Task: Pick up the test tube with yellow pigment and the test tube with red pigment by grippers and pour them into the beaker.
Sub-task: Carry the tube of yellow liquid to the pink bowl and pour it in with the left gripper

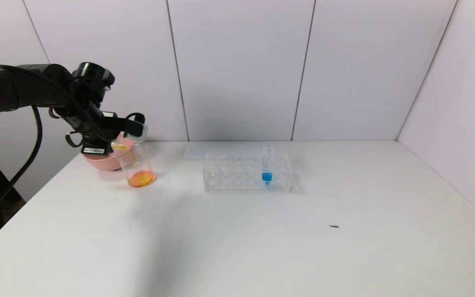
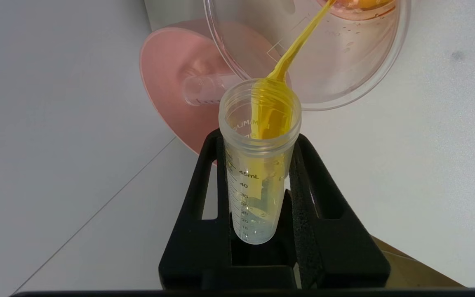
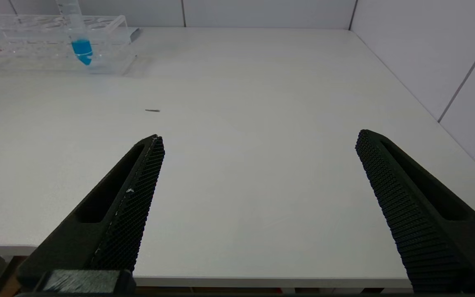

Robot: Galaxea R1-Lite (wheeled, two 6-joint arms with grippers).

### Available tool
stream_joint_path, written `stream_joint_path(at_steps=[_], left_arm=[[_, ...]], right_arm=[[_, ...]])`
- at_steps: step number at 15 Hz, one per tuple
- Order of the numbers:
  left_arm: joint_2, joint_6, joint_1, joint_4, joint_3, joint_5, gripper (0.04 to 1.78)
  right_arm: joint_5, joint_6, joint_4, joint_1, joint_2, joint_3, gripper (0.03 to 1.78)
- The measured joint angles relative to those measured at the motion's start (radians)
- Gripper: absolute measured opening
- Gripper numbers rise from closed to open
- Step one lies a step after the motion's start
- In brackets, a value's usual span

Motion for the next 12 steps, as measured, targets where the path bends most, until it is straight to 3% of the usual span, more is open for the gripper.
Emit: stream_joint_path(at_steps=[12], left_arm=[[-0.004, 0.032, -0.007, -0.002, 0.0, 0.031, 0.44]], right_arm=[[0.0, 0.0, 0.0, 0.0, 0.0, 0.0, 1.7]])
